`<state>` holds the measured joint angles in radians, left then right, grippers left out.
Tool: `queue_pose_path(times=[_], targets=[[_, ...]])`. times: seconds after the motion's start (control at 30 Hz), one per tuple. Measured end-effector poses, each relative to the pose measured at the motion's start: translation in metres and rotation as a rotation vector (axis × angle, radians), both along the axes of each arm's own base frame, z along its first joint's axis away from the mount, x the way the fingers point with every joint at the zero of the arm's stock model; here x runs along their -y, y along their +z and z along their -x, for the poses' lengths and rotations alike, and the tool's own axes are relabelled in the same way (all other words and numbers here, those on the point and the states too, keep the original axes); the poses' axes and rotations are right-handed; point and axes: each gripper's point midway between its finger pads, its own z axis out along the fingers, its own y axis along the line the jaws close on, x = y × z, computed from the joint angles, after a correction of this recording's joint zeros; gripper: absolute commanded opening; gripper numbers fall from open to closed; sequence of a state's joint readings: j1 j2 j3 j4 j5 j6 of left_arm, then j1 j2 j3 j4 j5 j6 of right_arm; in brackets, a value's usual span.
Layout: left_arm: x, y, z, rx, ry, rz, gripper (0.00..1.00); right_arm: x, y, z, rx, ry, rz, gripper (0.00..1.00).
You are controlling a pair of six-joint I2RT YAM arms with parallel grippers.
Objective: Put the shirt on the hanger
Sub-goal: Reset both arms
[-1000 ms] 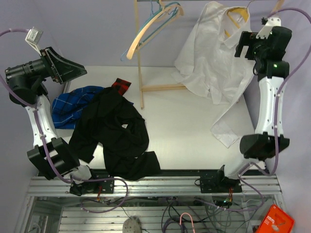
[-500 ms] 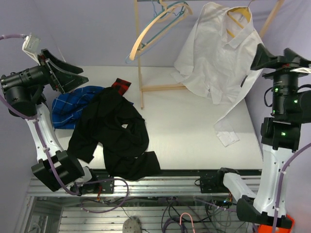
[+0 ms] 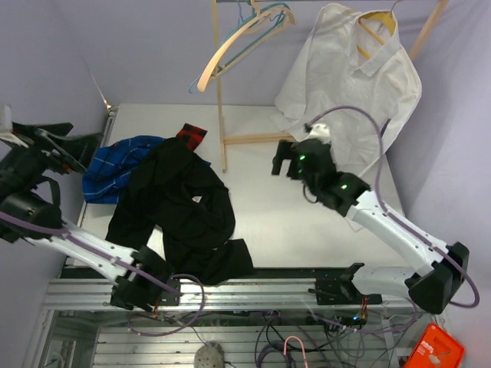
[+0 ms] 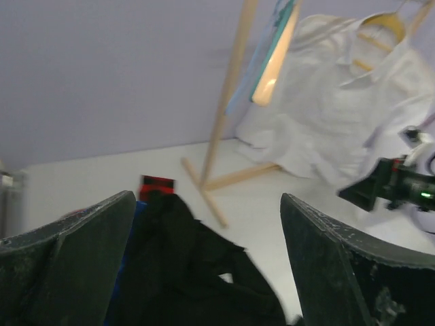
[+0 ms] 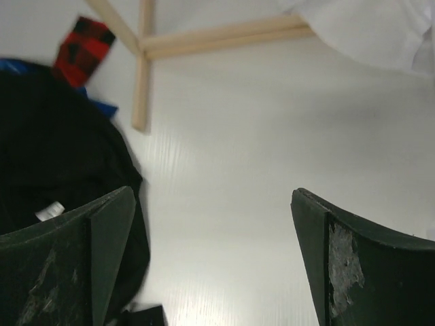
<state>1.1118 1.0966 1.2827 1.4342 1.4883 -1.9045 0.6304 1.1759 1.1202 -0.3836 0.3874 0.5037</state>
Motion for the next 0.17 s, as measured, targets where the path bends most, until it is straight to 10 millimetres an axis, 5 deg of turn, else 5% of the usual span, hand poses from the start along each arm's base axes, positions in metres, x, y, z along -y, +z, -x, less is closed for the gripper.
queue_pose_path(times=[0.07, 0.17], targets=[[0.004, -0.002, 0.007, 0.049, 0.052, -0.075, 1.00, -0.016, -0.017, 0.016, -0.030, -0.014, 0.073, 1.00], [-0.005, 0.006, 0.011, 0.105, 0.184, -0.141, 0.93, -0.013, -0.025, 0.025, -0.013, -0.094, 0.173, 1.00]])
